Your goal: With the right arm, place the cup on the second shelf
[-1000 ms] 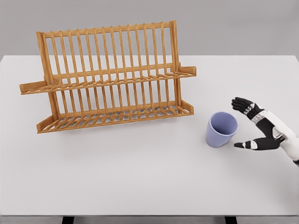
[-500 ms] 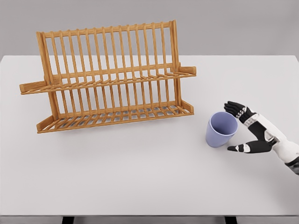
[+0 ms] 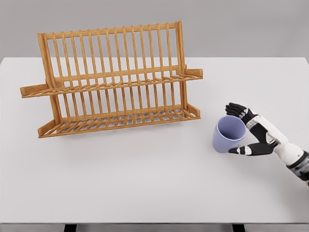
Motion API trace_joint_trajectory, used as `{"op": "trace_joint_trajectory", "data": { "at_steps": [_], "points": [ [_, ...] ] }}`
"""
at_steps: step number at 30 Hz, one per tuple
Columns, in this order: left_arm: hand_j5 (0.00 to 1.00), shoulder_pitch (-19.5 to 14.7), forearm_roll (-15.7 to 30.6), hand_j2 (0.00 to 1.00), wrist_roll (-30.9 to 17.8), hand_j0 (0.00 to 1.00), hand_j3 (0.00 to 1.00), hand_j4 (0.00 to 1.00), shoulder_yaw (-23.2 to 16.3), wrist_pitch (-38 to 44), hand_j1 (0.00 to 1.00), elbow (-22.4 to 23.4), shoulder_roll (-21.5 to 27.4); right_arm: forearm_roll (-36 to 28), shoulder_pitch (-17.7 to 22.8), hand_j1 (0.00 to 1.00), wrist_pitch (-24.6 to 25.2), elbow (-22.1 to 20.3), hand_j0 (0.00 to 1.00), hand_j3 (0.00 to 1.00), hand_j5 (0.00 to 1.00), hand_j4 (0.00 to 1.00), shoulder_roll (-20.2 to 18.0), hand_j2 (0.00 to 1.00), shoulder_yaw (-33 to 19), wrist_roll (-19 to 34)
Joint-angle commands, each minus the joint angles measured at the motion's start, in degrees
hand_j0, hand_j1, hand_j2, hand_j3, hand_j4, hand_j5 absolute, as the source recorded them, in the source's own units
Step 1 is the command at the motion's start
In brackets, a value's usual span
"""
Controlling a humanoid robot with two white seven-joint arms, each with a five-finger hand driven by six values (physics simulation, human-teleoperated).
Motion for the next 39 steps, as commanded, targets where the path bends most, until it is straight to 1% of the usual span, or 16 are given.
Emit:
{"op": "trace_joint_trajectory", "data": {
  "at_steps": [1, 8, 13, 14, 21, 22, 23, 25, 27, 30, 36, 39],
  "points": [
    [1.00, 0.00, -0.02, 1.00, -0.02, 1.00, 1.00, 1.00, -0.01, 0.02, 1.00, 0.02, 0.00, -0.25, 0.00, 1.00, 0.05, 0.01, 1.00, 1.00, 1.00, 1.00, 0.05, 1.00, 0.28, 0.07],
    [1.00, 0.00, -0.02, 1.00, -0.02, 1.00, 1.00, 1.00, -0.01, 0.02, 1.00, 0.02, 0.00, -0.25, 0.00, 1.00, 0.05, -0.08, 1.00, 1.00, 1.00, 1.00, 0.05, 1.00, 0.63, 0.07],
    [1.00, 0.00, -0.02, 1.00, -0.02, 1.00, 1.00, 1.00, -0.01, 0.02, 1.00, 0.02, 0.00, 0.19, 0.00, 1.00, 0.05, -0.08, 1.00, 1.00, 1.00, 1.00, 0.84, 1.00, 0.81, 0.15],
    [1.00, 0.00, -0.02, 1.00, -0.02, 1.00, 1.00, 1.00, -0.01, 0.02, 1.00, 0.02, 0.00, 0.19, 0.00, 1.00, 0.05, -0.08, 1.00, 1.00, 1.00, 1.00, 1.10, 1.00, 0.99, 0.86],
    [1.00, 0.00, -0.02, 1.00, -0.02, 1.00, 1.00, 1.00, -0.01, 0.02, 1.00, 0.02, 0.00, 0.19, 0.00, 0.99, 0.05, 0.01, 0.99, 0.99, 0.99, 0.99, 0.93, 0.99, 0.99, 0.88],
    [1.00, 0.00, -0.02, 1.00, -0.02, 1.00, 1.00, 1.00, -0.01, 0.02, 1.00, 0.02, 0.00, 0.19, 0.00, 0.94, 0.05, 0.01, 0.94, 0.94, 0.94, 0.94, 0.84, 0.94, 0.99, 0.88],
    [1.00, 0.00, -0.02, 1.00, -0.02, 1.00, 1.00, 1.00, -0.01, 0.02, 1.00, 0.02, 0.00, 0.19, 0.00, 0.92, 0.05, 0.10, 0.92, 0.92, 0.92, 0.92, 0.84, 0.92, 0.90, 0.88],
    [1.00, 0.00, -0.02, 1.00, -0.02, 1.00, 1.00, 1.00, -0.01, 0.02, 1.00, 0.02, 0.00, 0.19, 0.00, 0.83, 0.05, 0.10, 0.83, 0.83, 0.83, 0.83, 0.75, 0.83, 0.90, 0.88],
    [1.00, 0.00, -0.02, 1.00, -0.02, 1.00, 1.00, 1.00, -0.01, 0.02, 1.00, 0.02, 0.00, 0.19, 0.00, 0.69, 0.05, 0.10, 0.69, 0.69, 0.69, 0.69, 0.84, 0.69, 0.81, 0.88],
    [1.00, 0.00, -0.02, 1.00, -0.02, 1.00, 1.00, 1.00, -0.01, 0.02, 1.00, 0.02, 0.00, 0.19, 0.00, 0.62, 0.05, 0.10, 0.62, 0.62, 0.62, 0.62, 0.75, 0.62, 0.72, 0.88],
    [1.00, 0.00, -0.02, 1.00, -0.02, 1.00, 1.00, 1.00, -0.01, 0.02, 1.00, 0.02, 0.00, 0.10, -0.18, 0.62, 0.05, -0.08, 0.62, 0.62, 0.62, 0.62, 0.93, 0.62, 0.55, 0.88],
    [1.00, 0.00, -0.02, 1.00, -0.02, 1.00, 1.00, 1.00, -0.01, 0.02, 1.00, 0.02, 0.00, 0.10, -1.23, 0.62, 0.05, -0.34, 0.62, 0.62, 0.62, 0.62, 0.84, 0.62, 0.55, 0.88]
  ]
}}
